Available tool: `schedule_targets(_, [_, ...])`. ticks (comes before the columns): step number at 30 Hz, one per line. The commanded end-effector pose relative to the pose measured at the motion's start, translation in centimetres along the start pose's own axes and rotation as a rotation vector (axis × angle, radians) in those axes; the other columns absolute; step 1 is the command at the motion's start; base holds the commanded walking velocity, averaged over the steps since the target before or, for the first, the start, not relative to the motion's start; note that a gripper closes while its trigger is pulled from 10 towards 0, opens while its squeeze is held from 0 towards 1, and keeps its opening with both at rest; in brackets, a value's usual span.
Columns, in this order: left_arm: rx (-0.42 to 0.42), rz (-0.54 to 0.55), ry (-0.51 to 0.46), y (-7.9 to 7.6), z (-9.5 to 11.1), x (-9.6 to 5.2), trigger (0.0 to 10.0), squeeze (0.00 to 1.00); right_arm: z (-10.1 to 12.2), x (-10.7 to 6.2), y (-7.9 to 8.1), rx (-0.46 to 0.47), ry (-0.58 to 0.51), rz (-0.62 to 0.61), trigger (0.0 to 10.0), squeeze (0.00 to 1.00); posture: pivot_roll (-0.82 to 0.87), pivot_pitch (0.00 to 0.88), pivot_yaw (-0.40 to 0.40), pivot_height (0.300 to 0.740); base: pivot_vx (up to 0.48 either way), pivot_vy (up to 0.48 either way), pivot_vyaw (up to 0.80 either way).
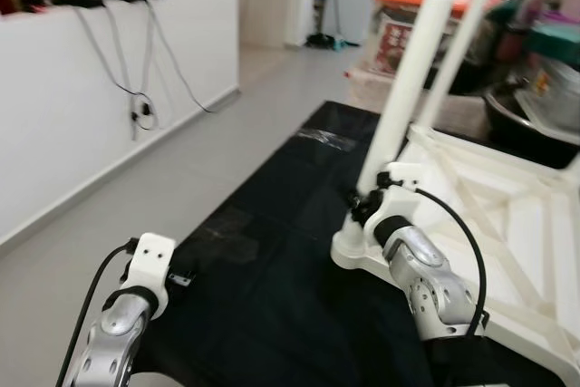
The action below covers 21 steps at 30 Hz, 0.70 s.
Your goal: Building children table
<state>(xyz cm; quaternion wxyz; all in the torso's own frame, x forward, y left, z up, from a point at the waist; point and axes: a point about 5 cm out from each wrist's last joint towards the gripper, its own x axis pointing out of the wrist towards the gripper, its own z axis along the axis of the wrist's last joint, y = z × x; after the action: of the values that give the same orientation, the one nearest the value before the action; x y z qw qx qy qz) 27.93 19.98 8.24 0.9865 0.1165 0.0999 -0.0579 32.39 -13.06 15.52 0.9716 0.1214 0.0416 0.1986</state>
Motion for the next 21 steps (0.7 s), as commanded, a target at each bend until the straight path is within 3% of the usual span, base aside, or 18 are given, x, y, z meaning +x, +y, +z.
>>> schedule_targets(1, [0.004,-0.005,0.012,-0.1,-0.3,0.1,10.0,0.0,1.0,0.7,2.1,0.016,0.005,0.233,10.0,0.0,0.1,0.0,-0.063,0.74,0.0,0.0,0.0])
schedule_targets(3, [0.005,-0.003,0.01,0.1,-0.2,0.1,10.0,0.0,3.1,0.3,4.2,-0.005,-0.04,0.55,10.0,0.0,0.1,0.0,-0.061,0.74,0.0,0.0,0.0])
schedule_targets(5, [0.008,-0.002,0.013,0.3,-0.4,0.1,10.0,0.0,3.9,-0.1,5.3,-0.03,-0.049,0.701,10.0,0.0,0.1,0.0,-0.06,0.74,0.0,0.0,0.0])
schedule_targets(7, [0.011,-0.002,0.016,0.3,-0.5,0.2,10.0,0.0,4.1,-0.5,6.1,-0.113,-0.039,0.859,10.0,0.0,0.1,0.0,-0.063,0.74,0.0,0.0,0.0])
schedule_targets(8, [0.011,-0.002,0.016,0.3,-0.5,0.2,10.0,0.0,4.1,-0.5,6.1,-0.113,-0.039,0.859,10.0,0.0,0.1,0.0,-0.063,0.74,0.0,0.0,0.0])
schedule_targets(10, [0.009,-0.003,0.011,0.2,-0.2,0.3,10.0,0.0,3.9,-1.2,6.8,-0.123,-0.015,0.982,10.0,0.0,0.11,0.0,-0.07,0.74,0.0,0.0,0.0])
schedule_targets(15, [0.006,-0.004,0.006,0.1,-0.1,0.3,10.0,0.0,3.7,-1.9,7.1,-0.123,0.0,1.049,10.0,0.0,0.11,0.0,-0.073,0.74,0.0,0.0,0.0])
schedule_targets(16, [0.005,-0.001,0.009,0.1,-0.2,0.1,10.0,0.0,3.1,-2.9,7.3,-0.136,0.032,1.126,4.5,0.0,0.12,0.0,-0.082,0.74,0.0,0.0,0.0])
schedule_targets(17, [0.005,-0.001,0.009,0.1,-0.2,0.1,10.0,0.0,3.1,-2.9,7.3,-0.136,0.032,1.126,4.5,0.0,0.12,0.0,-0.082,0.74,0.0,0.0,0.0])
schedule_targets(18, [0.003,0.001,0.01,0.1,-0.3,-0.1,10.0,0.0,2.6,-3.8,7.4,-0.13,0.057,1.179,0.0,0.0,0.12,0.0,-0.078,0.74,0.0,0.0,0.0])
schedule_targets(20, [0.006,0.002,0.016,0.1,-0.5,-0.3,10.0,0.0,2.0,-3.6,7.0,-0.134,0.079,1.12,0.0,0.0,0.12,0.0,-0.073,0.74,0.0,0.0,0.0])
schedule_targets(21, [0.008,0.002,0.022,0.2,-0.7,-0.4,10.0,0.0,1.3,-1.9,5.8,-0.151,0.085,0.885,0.0,0.0,0.11,0.0,-0.071,0.74,0.0,0.0,0.0])
